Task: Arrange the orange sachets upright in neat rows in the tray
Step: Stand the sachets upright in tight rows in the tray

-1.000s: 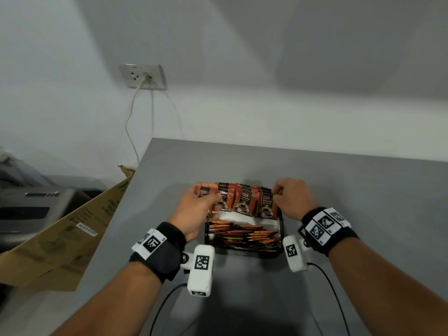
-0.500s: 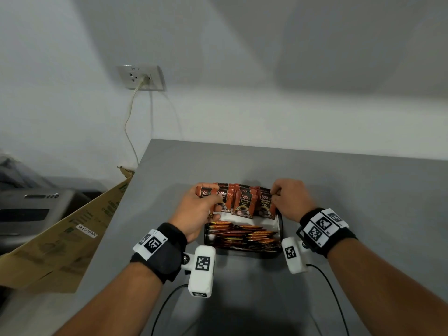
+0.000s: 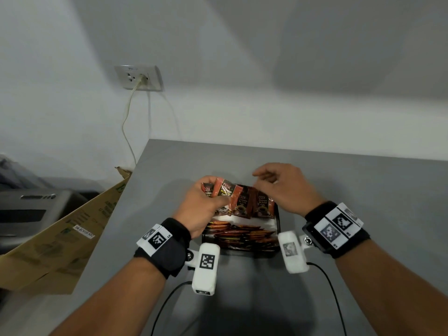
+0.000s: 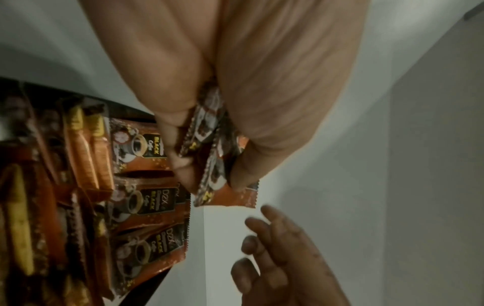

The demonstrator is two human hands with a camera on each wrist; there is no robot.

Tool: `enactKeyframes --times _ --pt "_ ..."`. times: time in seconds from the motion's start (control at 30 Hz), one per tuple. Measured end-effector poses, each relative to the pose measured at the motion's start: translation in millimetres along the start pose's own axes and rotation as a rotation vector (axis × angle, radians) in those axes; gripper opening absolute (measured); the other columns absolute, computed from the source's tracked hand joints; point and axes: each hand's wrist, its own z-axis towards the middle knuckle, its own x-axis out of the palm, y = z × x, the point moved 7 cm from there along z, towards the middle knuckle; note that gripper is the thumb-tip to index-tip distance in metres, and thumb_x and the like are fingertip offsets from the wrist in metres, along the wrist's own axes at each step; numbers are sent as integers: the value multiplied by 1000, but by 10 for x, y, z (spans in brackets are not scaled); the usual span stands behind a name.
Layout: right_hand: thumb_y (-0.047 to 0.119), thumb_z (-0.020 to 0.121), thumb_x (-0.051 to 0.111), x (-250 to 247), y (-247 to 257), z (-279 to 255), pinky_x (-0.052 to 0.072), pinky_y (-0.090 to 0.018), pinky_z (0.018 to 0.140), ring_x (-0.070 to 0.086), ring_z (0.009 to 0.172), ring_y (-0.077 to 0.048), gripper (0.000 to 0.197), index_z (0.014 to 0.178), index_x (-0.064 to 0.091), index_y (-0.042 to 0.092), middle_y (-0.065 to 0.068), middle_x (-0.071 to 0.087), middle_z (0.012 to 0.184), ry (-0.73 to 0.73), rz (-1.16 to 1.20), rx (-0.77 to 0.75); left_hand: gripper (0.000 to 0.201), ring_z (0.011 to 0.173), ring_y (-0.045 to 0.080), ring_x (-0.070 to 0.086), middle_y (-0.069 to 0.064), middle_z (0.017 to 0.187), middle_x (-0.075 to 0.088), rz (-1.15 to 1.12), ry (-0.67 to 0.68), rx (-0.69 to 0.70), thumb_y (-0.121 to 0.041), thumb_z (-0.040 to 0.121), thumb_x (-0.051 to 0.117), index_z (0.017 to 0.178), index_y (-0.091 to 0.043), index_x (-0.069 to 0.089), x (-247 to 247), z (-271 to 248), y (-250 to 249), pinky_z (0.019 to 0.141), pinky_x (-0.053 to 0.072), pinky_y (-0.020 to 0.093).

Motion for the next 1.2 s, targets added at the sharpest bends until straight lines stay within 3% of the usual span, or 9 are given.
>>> enactKeyframes --times 0.13,0.27,0.33,0.43,0.6,0.73,0.9,1.03,1.2 --pt "22 88 73 163 316 30 48 -10 77 67 84 3 16 102 76 28 14 73 92 150 40 -64 44 77 22 69 15 91 68 20 36 74 18 78 70 116 2 57 126 40 -109 69 57 32" --pt "12 87 71 72 291 167 52 -15 73 67 74 -1 13 89 77 24 11 73 80 43 10 -33 35 75 16 66 14 105 65 45 -76 27 -4 85 74 117 -12 59 -42 71 -96 61 52 28" --pt "11 88 71 49 201 227 52 -14 70 67 72 1 12 91 74 21 10 73 78 23 -36 4 26 79 13 59 7 105 59 60 -191 5 -12 92 66 117 -17 59 -235 61 -80 65 47 26" --pt "8 88 69 198 83 290 53 -16 68 67 74 -1 12 92 71 18 6 74 80 90 -150 44 20 83 12 50 -1 100 55 31 -270 3 -9 95 57 112 -18 59 -456 43 -44 68 40 26" --pt "7 89 67 657 64 371 56 -24 75 67 81 -9 14 89 70 21 7 69 86 231 -256 44 23 72 14 47 1 90 54 -51 -307 -49 -2 92 50 105 -15 63 -599 4 52 60 36 27" --pt "4 92 62 889 96 420 51 -23 71 67 87 -15 17 93 69 19 3 68 94 299 -316 33 27 71 14 47 2 91 55 -88 -290 -63 0 91 47 110 -11 64 -643 -38 90 60 35 28" --pt "1 93 58 1016 134 449 53 -23 61 67 84 -17 22 95 69 19 -1 68 99 332 -351 28 29 71 14 46 3 90 54 -81 -281 -69 2 91 45 109 -11 63 -679 -55 132 60 34 28" --pt "2 93 59 1048 152 458 53 -27 72 65 91 -19 19 98 70 16 -2 68 102 318 -376 17 31 70 14 46 4 88 52 -85 -269 -74 4 90 43 111 -9 62 -657 -51 151 60 34 28" --pt "0 93 56 1049 147 457 49 -26 69 63 88 -18 18 97 69 12 -3 66 102 312 -377 16 31 70 14 46 4 87 51 -75 -249 -83 4 89 43 108 -11 62 -642 -53 187 60 34 28"
